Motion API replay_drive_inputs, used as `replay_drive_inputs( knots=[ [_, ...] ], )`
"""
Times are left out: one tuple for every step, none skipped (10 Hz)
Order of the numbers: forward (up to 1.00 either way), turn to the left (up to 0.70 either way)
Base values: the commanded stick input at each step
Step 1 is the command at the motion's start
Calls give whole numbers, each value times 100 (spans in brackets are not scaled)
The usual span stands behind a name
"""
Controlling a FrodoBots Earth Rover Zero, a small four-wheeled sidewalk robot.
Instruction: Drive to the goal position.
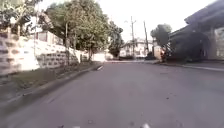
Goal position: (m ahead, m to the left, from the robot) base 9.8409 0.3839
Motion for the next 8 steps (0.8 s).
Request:
replay_drive_inputs(
  knots=[
    [100, 0],
    [100, 0],
    [100, 0],
    [100, 0],
    [100, -38],
    [100, -30],
    [100, -13],
    [100, 0]
  ],
)
